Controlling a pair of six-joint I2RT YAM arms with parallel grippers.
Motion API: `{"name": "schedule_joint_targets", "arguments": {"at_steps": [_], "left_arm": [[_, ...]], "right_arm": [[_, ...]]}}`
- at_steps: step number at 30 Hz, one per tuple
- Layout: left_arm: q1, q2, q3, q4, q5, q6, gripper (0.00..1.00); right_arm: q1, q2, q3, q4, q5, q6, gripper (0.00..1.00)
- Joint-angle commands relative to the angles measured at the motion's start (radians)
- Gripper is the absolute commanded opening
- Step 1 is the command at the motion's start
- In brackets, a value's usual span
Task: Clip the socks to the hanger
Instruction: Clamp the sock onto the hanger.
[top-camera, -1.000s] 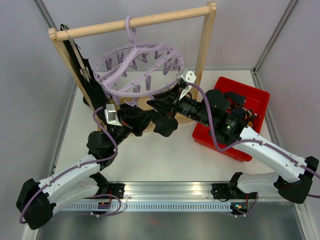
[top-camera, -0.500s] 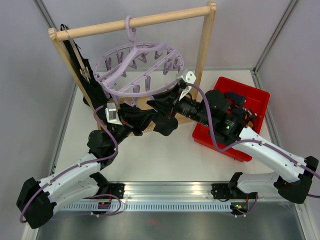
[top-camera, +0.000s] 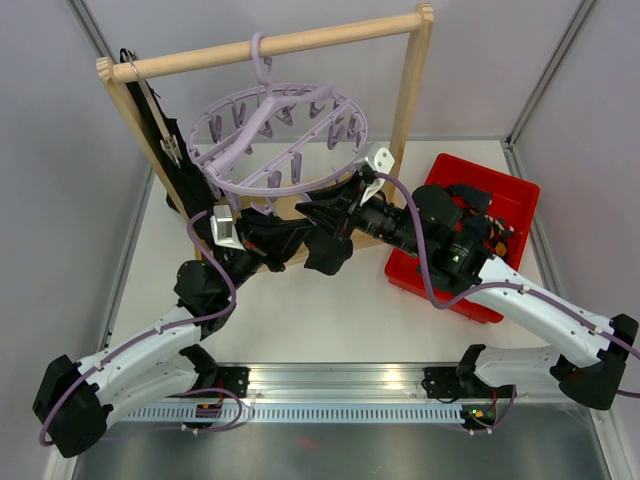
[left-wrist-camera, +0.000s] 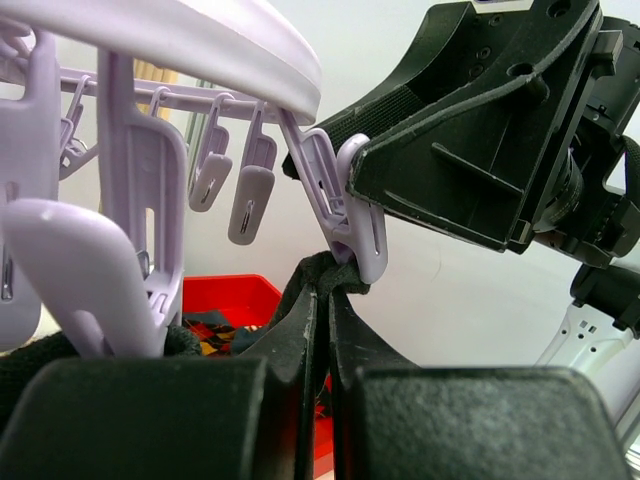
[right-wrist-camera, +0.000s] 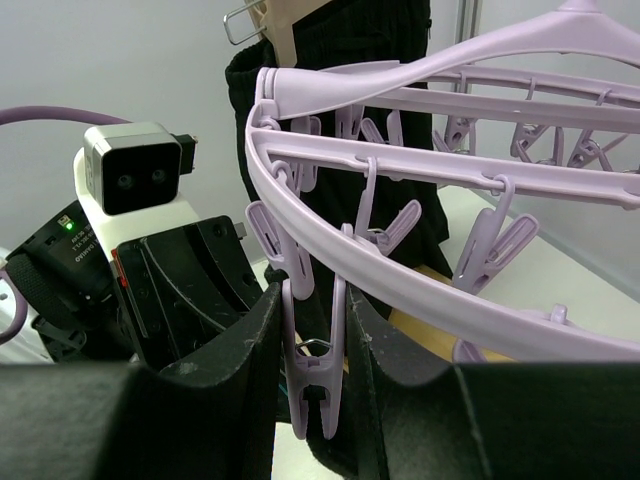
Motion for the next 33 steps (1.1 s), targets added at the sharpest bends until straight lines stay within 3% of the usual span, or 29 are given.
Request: {"name": "schedule_joint_targets", "arguments": {"at_steps": [1,33], "left_arm": [[0.003,-0.017,0.040,0.053,0.027,-0.033,0.02],[0.003,0.011,0.065,0.053,0.055,-0.050,0.02]], "right_arm": [[0.016,-0.032,-0.028,-0.021,-0.080,-0.001,0.00],[0.016,-0.023,-0.034,0.040,-0.112,0.022,0.00]]}}
